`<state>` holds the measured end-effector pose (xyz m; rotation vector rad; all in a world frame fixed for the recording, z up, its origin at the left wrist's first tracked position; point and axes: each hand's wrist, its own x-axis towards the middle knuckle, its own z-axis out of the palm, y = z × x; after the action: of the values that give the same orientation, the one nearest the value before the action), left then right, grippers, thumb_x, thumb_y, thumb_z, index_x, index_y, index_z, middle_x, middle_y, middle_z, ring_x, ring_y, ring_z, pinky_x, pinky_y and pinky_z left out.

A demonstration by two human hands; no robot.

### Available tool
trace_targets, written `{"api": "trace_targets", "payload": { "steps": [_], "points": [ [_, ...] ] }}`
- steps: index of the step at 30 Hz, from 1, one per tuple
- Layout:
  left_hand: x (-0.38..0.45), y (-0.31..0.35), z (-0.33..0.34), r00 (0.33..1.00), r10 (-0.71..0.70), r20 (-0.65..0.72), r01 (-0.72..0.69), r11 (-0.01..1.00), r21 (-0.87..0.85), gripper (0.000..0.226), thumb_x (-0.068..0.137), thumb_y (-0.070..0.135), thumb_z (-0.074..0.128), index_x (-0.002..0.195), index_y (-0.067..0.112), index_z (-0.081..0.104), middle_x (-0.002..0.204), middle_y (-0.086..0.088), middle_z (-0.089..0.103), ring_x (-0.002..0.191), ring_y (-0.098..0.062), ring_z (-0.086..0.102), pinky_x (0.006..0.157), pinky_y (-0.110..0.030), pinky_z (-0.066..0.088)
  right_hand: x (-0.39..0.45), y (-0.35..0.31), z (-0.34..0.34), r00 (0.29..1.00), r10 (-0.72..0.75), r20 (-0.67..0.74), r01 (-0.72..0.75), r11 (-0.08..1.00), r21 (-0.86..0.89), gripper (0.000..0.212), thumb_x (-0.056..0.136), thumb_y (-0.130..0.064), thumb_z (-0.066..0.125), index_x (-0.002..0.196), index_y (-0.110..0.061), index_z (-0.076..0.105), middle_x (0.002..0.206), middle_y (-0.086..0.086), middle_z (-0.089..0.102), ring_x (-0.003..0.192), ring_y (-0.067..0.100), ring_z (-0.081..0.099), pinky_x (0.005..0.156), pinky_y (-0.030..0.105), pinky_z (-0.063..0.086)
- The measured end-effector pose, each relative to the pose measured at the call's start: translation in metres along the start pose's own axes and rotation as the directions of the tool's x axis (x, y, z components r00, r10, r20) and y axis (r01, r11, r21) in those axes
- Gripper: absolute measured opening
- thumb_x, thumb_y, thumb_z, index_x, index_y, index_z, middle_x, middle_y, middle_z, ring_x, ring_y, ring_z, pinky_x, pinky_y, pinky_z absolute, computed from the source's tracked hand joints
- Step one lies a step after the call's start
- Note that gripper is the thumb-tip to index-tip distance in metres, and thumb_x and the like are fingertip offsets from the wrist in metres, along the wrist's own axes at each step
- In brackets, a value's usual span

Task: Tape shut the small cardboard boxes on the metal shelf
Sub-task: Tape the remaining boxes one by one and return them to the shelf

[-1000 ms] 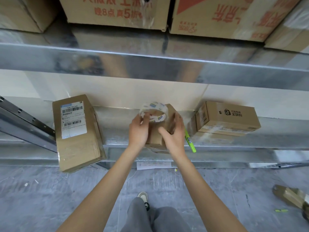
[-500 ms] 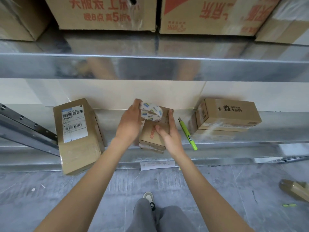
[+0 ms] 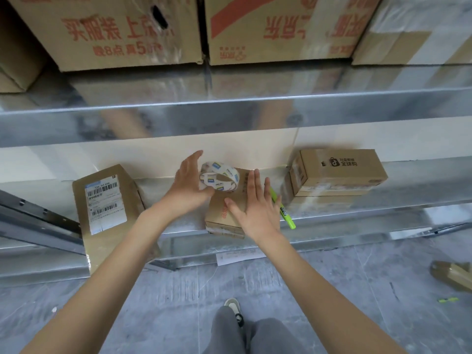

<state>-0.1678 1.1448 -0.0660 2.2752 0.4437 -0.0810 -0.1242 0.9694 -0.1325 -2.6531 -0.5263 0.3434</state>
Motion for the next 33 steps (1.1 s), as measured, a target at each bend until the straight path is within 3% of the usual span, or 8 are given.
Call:
{"api": "trace_targets", "payload": {
  "steps": [3, 6, 8, 11, 15, 20, 28, 33],
  "points": [
    [-0.001, 0.038, -0.006, 0.979, 0.192, -0.062, -0.176, 0.963, 0.206, 0.088, 0.072, 0.046, 0.06, 0.149, 0.029, 0.022, 0.156, 0.004, 0.021, 0.143, -0.017, 0.018, 0.116, -0.037, 0.019, -0.001, -0.002, -0.002, 1.0, -0.001, 0.004, 0.001, 1.0, 0.019, 0.09, 0.089, -0.072, 0.032, 0.154, -0.027, -0.01, 0.16, -0.013, -0.017, 0.149, 0.02, -0.013, 0.117, 0.059, 0.004],
    [0.018, 0.071, -0.004, 0.943, 0.328, 0.063, -0.317, 0.819, 0.478, 0.067, 0.078, 0.064, 0.051, 0.136, 0.032, 0.045, 0.14, 0.007, 0.045, 0.132, -0.019, 0.037, 0.106, -0.038, 0.028, -0.002, -0.002, -0.004, 1.0, 0.005, 0.013, -0.005, 1.0, 0.013, 0.089, 0.089, -0.071, 0.033, 0.155, -0.025, -0.006, 0.16, -0.013, -0.017, 0.149, 0.021, -0.012, 0.117, 0.059, 0.003],
    [0.035, 0.08, -0.002, 0.95, 0.202, 0.24, -0.308, 0.744, 0.593, 0.051, 0.081, 0.062, 0.055, 0.121, 0.031, 0.059, 0.123, 0.005, 0.058, 0.115, -0.021, 0.052, 0.091, -0.037, 0.038, -0.002, -0.003, -0.005, 1.0, 0.013, 0.015, -0.013, 1.0, 0.014, 0.089, 0.089, -0.071, 0.034, 0.155, -0.026, -0.005, 0.161, -0.013, -0.016, 0.149, 0.02, -0.011, 0.117, 0.058, 0.003],
    [0.053, 0.082, -0.001, 0.904, -0.126, 0.408, -0.166, 0.775, 0.61, 0.044, 0.071, 0.059, 0.058, 0.102, 0.028, 0.065, 0.1, 0.003, 0.064, 0.089, -0.021, 0.061, 0.072, -0.029, 0.044, -0.002, -0.005, -0.005, 1.0, 0.024, 0.014, -0.024, 0.999, 0.023, 0.09, 0.089, -0.071, 0.035, 0.155, -0.026, -0.006, 0.161, -0.013, -0.014, 0.149, 0.02, -0.01, 0.117, 0.058, 0.005],
    [0.067, 0.085, -0.001, 0.803, -0.299, 0.515, -0.108, 0.778, 0.62, 0.031, 0.06, 0.054, 0.053, 0.072, 0.027, 0.062, 0.075, 0.004, 0.063, 0.063, -0.016, 0.058, 0.061, -0.026, 0.043, -0.003, -0.005, -0.005, 0.999, 0.031, 0.007, -0.031, 0.999, 0.014, 0.091, 0.088, -0.072, 0.035, 0.154, -0.026, -0.007, 0.161, -0.012, -0.013, 0.15, 0.02, -0.009, 0.117, 0.058, 0.007],
    [0.078, 0.085, -0.001, 0.699, -0.459, 0.548, -0.02, 0.754, 0.656, 0.029, 0.064, 0.048, 0.052, 0.088, 0.038, 0.064, 0.081, 0.002, 0.067, 0.043, -0.016, 0.061, 0.045, -0.022, 0.049, -0.003, -0.006, -0.005, 0.999, 0.037, 0.018, -0.037, 0.999, 0.009, 0.091, 0.089, -0.072, 0.034, 0.154, -0.026, -0.009, 0.161, -0.013, -0.013, 0.15, 0.02, -0.009, 0.116, 0.059, 0.008],
    [0.085, 0.074, -0.003, 0.687, -0.48, 0.545, 0.065, 0.788, 0.612, 0.031, 0.064, 0.051, 0.052, 0.088, 0.038, 0.067, 0.072, 0.001, 0.064, 0.049, -0.021, 0.06, 0.064, -0.026, 0.046, -0.004, -0.007, -0.005, 0.999, 0.043, 0.013, -0.043, 0.999, 0.022, 0.091, 0.089, -0.071, 0.035, 0.154, -0.026, -0.009, 0.161, -0.013, -0.012, 0.15, 0.021, -0.007, 0.116, 0.06, 0.008],
    [0.092, 0.058, -0.011, 0.706, -0.483, 0.518, 0.145, 0.815, 0.561, 0.051, 0.056, 0.066, 0.059, 0.096, 0.035, 0.064, 0.105, 0.003, 0.062, 0.092, -0.017, 0.061, 0.085, -0.034, 0.052, -0.004, -0.007, -0.005, 0.999, 0.038, 0.011, -0.038, 0.999, 0.037, 0.091, 0.089, -0.071, 0.036, 0.155, -0.026, -0.007, 0.162, -0.012, -0.012, 0.15, 0.021, -0.007, 0.117, 0.059, 0.007]
  ]
}}
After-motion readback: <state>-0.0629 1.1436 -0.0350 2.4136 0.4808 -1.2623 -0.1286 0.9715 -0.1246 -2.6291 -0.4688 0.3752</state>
